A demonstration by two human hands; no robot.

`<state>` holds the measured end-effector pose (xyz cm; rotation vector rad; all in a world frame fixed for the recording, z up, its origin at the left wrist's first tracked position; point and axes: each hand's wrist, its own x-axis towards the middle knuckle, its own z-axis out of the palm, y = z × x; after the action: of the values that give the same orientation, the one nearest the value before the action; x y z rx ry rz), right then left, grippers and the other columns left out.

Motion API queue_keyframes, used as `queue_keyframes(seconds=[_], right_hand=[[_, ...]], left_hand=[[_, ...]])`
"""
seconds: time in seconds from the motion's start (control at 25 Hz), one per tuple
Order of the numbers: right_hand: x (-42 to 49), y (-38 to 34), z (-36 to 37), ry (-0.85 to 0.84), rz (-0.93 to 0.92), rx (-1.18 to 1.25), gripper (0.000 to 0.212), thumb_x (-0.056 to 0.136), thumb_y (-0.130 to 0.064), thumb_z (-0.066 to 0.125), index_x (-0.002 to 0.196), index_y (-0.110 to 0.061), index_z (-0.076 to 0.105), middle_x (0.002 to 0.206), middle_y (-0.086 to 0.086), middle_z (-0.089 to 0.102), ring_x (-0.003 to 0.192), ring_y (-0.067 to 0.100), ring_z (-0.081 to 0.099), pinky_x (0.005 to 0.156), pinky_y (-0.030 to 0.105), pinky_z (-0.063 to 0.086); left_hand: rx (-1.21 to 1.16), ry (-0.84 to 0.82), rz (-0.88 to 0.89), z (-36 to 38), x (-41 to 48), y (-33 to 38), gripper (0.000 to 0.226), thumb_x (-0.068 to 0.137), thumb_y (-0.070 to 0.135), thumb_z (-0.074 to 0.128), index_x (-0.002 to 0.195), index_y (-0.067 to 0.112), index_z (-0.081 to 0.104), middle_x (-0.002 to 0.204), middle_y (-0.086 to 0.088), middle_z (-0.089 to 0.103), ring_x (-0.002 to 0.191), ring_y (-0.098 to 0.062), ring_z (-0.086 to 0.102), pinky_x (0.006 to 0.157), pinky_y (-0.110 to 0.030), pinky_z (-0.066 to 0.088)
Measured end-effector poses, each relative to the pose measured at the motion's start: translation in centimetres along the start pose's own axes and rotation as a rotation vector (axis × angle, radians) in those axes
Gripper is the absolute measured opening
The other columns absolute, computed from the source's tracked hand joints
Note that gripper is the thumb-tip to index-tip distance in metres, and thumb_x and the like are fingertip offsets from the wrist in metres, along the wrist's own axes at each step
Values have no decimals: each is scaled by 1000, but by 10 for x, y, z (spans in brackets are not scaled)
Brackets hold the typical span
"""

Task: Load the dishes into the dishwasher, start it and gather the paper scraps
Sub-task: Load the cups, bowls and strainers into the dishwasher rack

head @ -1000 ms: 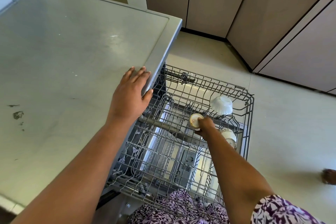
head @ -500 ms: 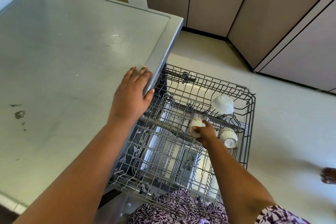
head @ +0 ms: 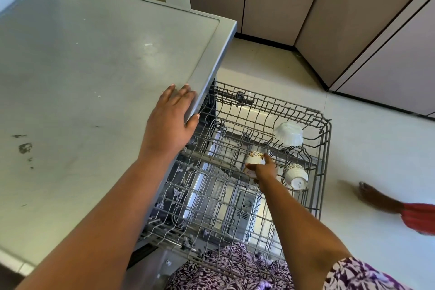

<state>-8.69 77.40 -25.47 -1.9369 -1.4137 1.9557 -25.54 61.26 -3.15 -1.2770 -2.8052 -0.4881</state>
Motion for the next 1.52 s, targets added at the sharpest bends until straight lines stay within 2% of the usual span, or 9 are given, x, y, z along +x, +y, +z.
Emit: queue_keyframes(seconds=[0.2, 0.56, 0.72, 0.88, 1.04, 1.16, 1.32, 1.4, 1.52], right_hand=[[1, 5, 4, 12, -30, -69, 97, 64, -13, 83, 143, -32, 30, 136, 12, 49, 107, 33, 59, 91, 48, 51], [-1, 1, 1, 29, -33, -118, 94, 69, -4, 79, 144, -28, 29, 141, 12, 44, 112, 33, 57, 89, 46, 52], [-7, 2, 4, 3, -64, -203, 99, 70, -13, 80, 146, -32, 20, 147, 11, 36, 115, 35, 54, 68, 30, 47], [-17, -2, -3, 27, -15, -117, 107, 66, -12, 82, 147, -31, 15, 141, 15, 42, 103, 31, 60, 80, 42, 56], [-36, -9, -44, 83, -70, 5, 73, 70, -11, 77, 134, -13, 41, 121, 13, 57, 84, 20, 60, 75, 34, 54], [-49, -5, -82, 166, -104, 20, 52, 70, -10, 77, 118, -15, 56, 115, 10, 60, 88, 23, 61, 79, 38, 55], [-64, 7, -107, 195, -141, -178, 56, 65, -10, 79, 116, -17, 59, 109, 13, 63, 89, 27, 63, 82, 46, 55], [-68, 13, -111, 178, -194, -347, 60, 63, -10, 81, 118, -15, 58, 111, 13, 64, 92, 26, 61, 88, 38, 52], [-77, 13, -102, 87, -283, -627, 63, 64, -18, 80, 122, -16, 56, 114, 10, 61, 95, 22, 56, 83, 23, 43]], left_hand=[[-7, -5, -7, 0, 0, 0, 49, 90, 27, 57, 136, 13, 46, 146, -4, 41, 141, -26, 26, 111, -36, 21], [-12, -11, -8, 0, 0, 0, 49, 91, 29, 55, 137, 14, 45, 147, -3, 39, 142, -25, 24, 111, -37, 22], [-25, -14, -10, 1, 1, 0, 49, 91, 28, 56, 136, 14, 46, 147, -3, 41, 141, -27, 25, 111, -40, 27], [-37, -7, -10, 3, 1, -2, 49, 90, 27, 57, 136, 13, 46, 146, -4, 41, 141, -27, 26, 111, -41, 28], [-29, -3, -4, 3, 1, -3, 49, 89, 26, 58, 135, 13, 47, 145, -5, 43, 140, -28, 27, 112, -42, 28], [-37, 6, -3, 3, 2, -3, 48, 88, 24, 59, 133, 12, 49, 144, -5, 44, 139, -30, 29, 112, -44, 30], [-49, 10, -15, 4, 2, -2, 49, 88, 23, 60, 134, 13, 48, 145, -4, 44, 139, -30, 28, 111, -46, 31], [-53, 8, -17, 4, 2, -3, 49, 87, 23, 61, 134, 13, 48, 145, -4, 44, 139, -30, 28, 110, -48, 32], [-52, 9, -15, 5, 2, -3, 50, 87, 23, 61, 134, 13, 48, 144, -5, 44, 139, -31, 29, 110, -48, 32]])
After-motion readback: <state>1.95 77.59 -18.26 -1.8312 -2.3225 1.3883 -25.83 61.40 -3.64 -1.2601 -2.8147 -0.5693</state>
